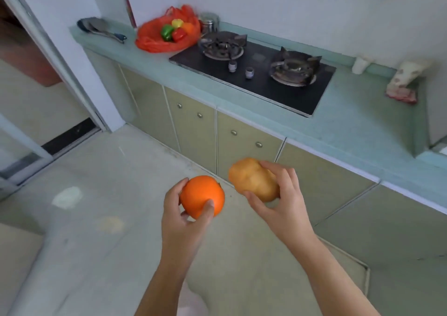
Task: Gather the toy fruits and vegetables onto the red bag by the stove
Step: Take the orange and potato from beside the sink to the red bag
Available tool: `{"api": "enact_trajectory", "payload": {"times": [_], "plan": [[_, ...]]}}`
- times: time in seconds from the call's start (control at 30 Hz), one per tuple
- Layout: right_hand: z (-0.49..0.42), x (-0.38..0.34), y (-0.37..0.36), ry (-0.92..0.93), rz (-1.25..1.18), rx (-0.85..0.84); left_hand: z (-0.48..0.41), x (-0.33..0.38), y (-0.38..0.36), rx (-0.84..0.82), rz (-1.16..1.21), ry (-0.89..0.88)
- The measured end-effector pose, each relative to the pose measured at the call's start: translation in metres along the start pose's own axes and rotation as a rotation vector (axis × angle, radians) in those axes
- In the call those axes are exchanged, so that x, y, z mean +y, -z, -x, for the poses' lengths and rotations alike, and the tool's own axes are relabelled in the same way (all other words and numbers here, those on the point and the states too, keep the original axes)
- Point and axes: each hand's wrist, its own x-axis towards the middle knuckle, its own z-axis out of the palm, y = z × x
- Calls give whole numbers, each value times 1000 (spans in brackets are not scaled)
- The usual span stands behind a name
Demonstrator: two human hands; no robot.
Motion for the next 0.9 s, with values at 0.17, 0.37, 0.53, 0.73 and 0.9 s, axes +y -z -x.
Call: {"api": "enact_trajectory", "payload": {"times": [0.17, 0.37, 0.53, 0.73, 0.9], "plan": [[-67, -33, -86, 24, -41, -99, -85, -6, 58, 94, -59, 6], [-136, -70, -181, 70, -77, -175, -167, -13, 132, 181, -76, 28], [-171, -79, -239, 79, -101, -249, -212, -23, 172, 240, -78, 60], [-217, -82, -286, 67, -148, -321, -260, -31, 190, 274, -59, 85], [-276, -72, -321, 85, -160, -303, -317, -41, 193, 283, -73, 94]]}}
